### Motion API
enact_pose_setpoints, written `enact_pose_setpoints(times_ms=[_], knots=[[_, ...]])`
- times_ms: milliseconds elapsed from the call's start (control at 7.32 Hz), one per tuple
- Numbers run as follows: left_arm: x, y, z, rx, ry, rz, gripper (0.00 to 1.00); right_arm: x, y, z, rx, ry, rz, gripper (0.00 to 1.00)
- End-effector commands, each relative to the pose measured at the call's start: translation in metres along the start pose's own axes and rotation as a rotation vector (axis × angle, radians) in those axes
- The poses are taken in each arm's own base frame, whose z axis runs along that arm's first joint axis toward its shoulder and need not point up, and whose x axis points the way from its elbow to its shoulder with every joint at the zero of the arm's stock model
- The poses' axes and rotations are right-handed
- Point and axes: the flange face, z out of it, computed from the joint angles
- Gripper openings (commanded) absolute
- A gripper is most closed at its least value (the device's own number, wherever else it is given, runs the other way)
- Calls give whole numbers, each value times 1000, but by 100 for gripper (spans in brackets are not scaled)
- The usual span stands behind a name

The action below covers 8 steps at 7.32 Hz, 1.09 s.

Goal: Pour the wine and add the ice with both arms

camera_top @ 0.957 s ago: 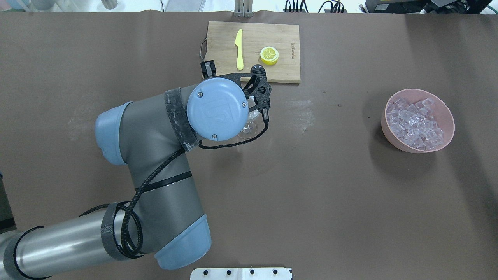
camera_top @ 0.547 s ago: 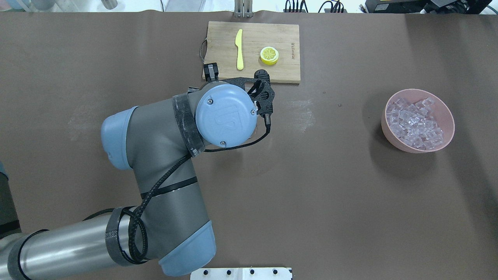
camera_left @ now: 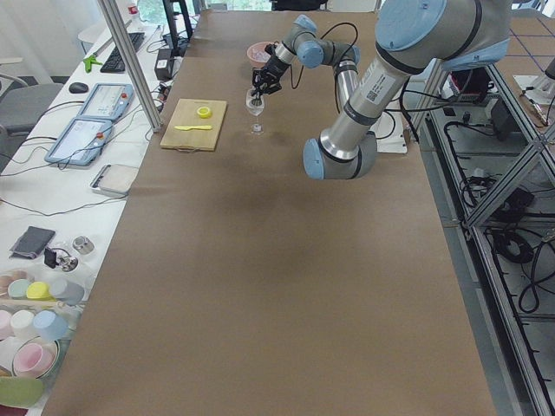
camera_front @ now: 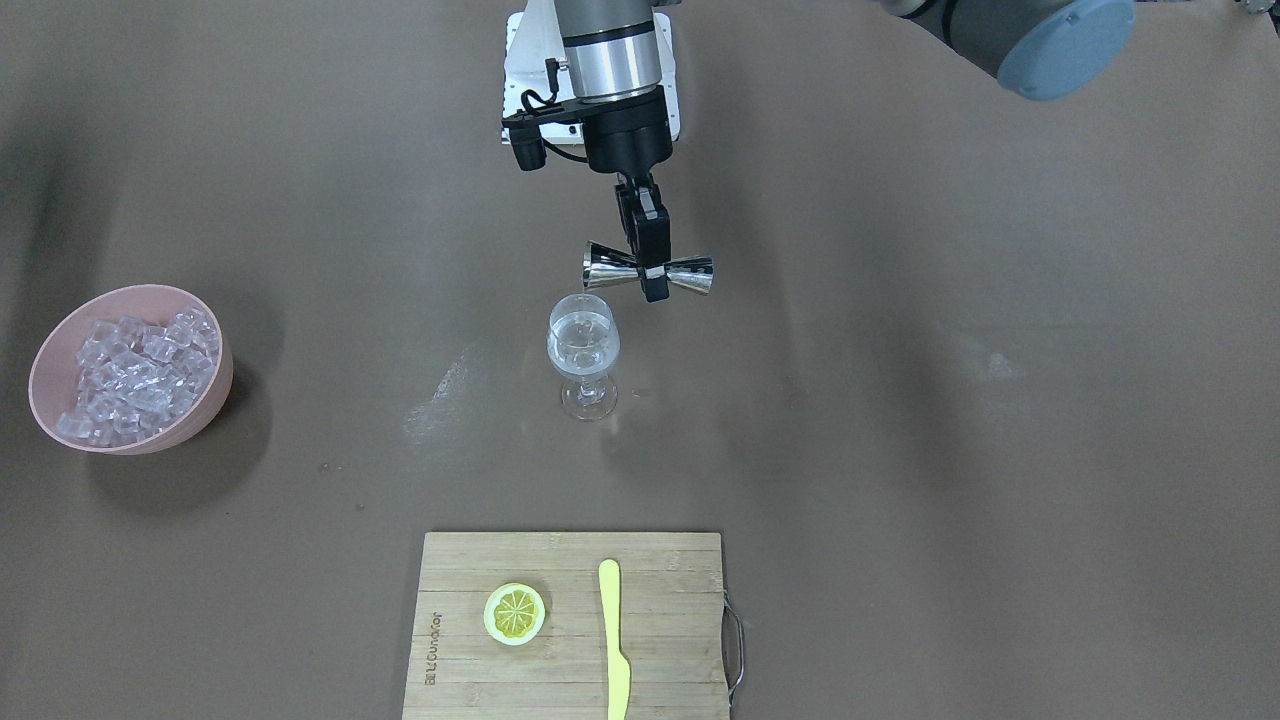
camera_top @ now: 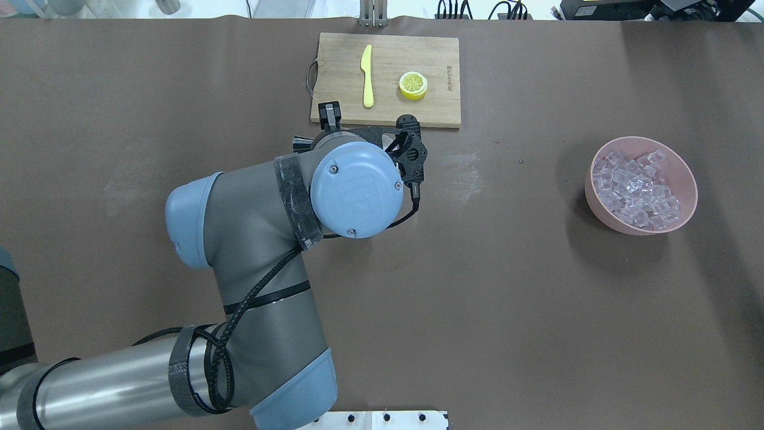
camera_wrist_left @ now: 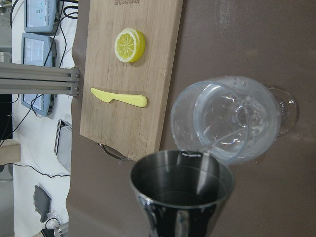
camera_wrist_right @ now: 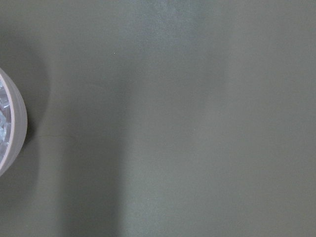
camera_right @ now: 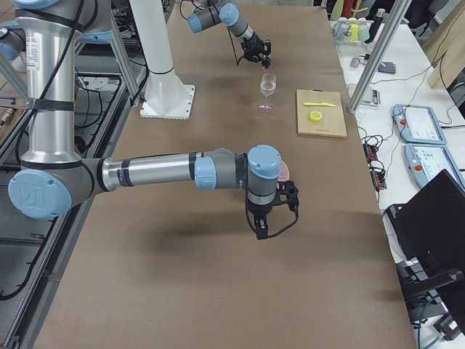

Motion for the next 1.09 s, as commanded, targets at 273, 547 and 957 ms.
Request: enact_pose_setpoints(times_ms=[273, 547, 957], knots=[[-1, -3, -8, 102, 32, -53, 0, -1, 0, 0, -1, -1, -1, 100], [-8, -3, -12, 175, 127, -213, 0, -1, -1, 0, 1, -1, -2, 100], [-41, 32, -1, 199, 276, -421, 0, -1, -1, 0, 1, -1, -2, 100]])
